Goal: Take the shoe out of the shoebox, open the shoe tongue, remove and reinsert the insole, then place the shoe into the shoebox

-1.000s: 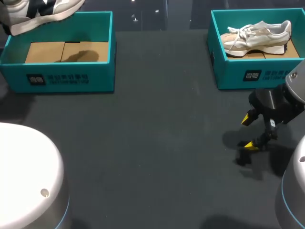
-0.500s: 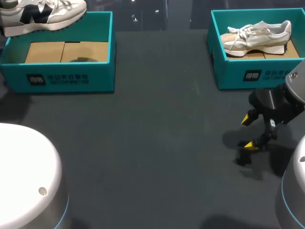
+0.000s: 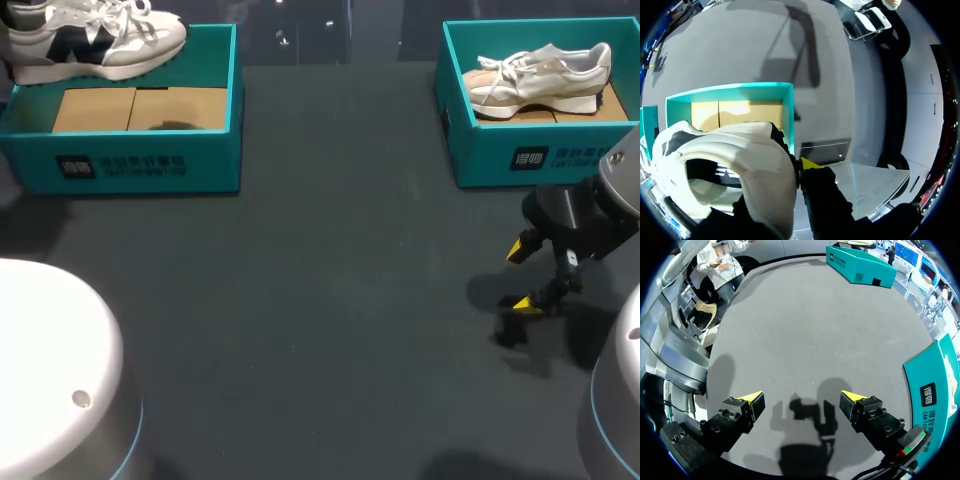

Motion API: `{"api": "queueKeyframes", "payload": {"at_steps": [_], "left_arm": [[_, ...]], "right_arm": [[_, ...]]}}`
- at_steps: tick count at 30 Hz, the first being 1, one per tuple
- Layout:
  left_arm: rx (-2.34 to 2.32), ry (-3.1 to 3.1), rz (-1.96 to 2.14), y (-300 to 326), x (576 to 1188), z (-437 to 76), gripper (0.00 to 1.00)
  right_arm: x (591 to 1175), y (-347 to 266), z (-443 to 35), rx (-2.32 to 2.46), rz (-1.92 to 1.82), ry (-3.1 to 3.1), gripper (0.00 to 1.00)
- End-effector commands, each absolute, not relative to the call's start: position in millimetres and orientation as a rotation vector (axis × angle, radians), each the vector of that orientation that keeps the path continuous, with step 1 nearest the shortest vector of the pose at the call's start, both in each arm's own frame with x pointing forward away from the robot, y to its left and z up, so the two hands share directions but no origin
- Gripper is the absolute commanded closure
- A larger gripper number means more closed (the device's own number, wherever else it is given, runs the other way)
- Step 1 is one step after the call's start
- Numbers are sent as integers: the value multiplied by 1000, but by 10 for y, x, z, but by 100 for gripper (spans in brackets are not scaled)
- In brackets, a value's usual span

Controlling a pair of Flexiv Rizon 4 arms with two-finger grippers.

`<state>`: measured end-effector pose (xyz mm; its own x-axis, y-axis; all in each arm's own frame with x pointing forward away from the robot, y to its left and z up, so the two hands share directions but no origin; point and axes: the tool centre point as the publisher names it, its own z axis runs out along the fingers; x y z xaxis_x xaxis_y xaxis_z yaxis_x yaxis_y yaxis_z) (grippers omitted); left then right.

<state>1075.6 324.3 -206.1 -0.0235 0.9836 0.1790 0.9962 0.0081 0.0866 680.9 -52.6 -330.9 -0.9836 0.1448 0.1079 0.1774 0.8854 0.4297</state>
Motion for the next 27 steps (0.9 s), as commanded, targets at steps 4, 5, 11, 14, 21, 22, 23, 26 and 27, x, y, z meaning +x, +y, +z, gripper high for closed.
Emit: {"api": "queueKeyframes", "payload": {"at_steps": [4,5,11,14,21,22,23,26,27], "left_arm": [[-2140,-2143,-305,3171,10755,-2316,100],[-2137,-2130,-302,3163,10747,-2348,100],[-2123,-2121,-309,3156,10738,-2377,100],[-2123,-2121,-309,3156,10738,-2377,100],[-2125,-2121,-330,3067,10743,-2556,100],[-2126,-2122,-335,3057,10741,-2595,100],[-2124,-2122,-331,3050,10739,-2627,100],[-2124,-2114,-332,3035,10717,-2724,100],[-2123,-2110,-335,3032,10710,-2754,100]], "right_arm": [[6799,-525,-3312,-256,-687,-2982,0],[6799,-525,-3312,-256,-687,-2982,0],[6799,-525,-3312,-256,-687,-2982,0],[6799,-525,-3312,-256,-687,-2982,0],[6799,-525,-3312,-256,-687,-2982,0],[6799,-525,-3312,-256,-687,-2982,0],[6799,-525,-3312,-256,-687,-2982,0],[6799,-525,-3312,-256,-687,-2982,0],[6799,-525,-3312,-256,-687,-2982,0]]}}
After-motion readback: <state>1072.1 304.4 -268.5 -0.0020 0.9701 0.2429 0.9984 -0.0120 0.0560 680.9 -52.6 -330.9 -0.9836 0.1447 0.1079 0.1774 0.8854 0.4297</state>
